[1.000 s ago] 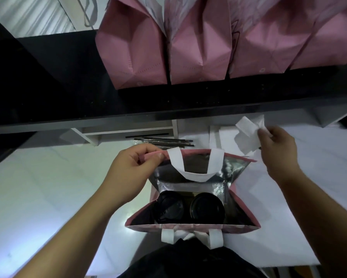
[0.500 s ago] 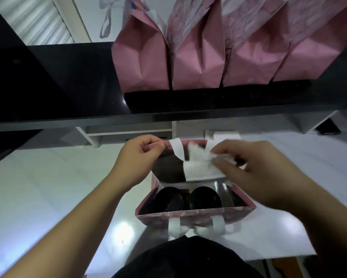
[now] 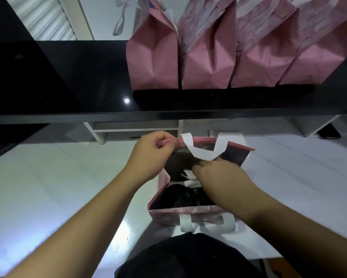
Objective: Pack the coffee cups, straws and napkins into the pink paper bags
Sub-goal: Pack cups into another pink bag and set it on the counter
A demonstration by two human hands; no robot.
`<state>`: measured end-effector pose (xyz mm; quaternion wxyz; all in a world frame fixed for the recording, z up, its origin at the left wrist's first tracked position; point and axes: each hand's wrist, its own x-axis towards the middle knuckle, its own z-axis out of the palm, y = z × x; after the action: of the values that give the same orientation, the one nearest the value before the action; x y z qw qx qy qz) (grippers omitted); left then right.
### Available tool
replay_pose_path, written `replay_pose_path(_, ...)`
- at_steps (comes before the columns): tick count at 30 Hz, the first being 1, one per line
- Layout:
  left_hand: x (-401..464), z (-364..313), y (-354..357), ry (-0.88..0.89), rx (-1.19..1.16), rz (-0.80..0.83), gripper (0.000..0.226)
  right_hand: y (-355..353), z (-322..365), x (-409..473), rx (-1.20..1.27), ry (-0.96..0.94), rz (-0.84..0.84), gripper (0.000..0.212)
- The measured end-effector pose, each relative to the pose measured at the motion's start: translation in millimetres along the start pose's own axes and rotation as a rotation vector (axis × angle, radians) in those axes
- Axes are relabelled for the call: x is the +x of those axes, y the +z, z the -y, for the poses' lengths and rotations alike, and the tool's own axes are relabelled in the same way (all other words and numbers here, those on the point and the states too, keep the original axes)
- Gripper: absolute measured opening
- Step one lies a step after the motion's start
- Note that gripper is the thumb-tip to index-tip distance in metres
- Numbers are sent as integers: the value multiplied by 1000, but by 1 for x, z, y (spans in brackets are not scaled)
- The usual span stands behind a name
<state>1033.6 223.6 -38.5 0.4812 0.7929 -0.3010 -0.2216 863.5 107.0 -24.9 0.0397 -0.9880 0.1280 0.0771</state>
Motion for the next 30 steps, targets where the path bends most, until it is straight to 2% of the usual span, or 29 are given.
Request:
replay_pose_path(4, -1, -1, 1, 12, 6, 8, 16, 17, 14, 3, 23, -61, 232, 27)
replay_pose_path(7, -1, -1, 2, 5, 25, 5, 15, 24, 18, 7, 63, -53, 401, 17)
replay_pose_path(10, -1, -1, 1, 6, 29, 10, 15, 18, 16, 7, 105, -41, 442, 30)
replay_pose_path(15, -4, -5, 0, 6, 18, 25, 15, -12, 6, -4, 296, 0, 354, 25)
replay_pose_path(20, -10, -6, -3, -70, -75, 36, 15, -41, -22, -46, 466, 142, 147, 21)
replay_pose_path(24, -12, -8, -2, -112, -89, 19, 27, -46, -50, -85, 663, 252, -55, 16)
replay_pose_path(27, -17, -10, -2, -126, -123, 15, 34, -30, -66, -105, 729, 316, -34, 51)
replay_pose_path(30, -24, -7, -4, -149, -135, -26, 27, -12, -70, -111, 690, 251, 71, 82)
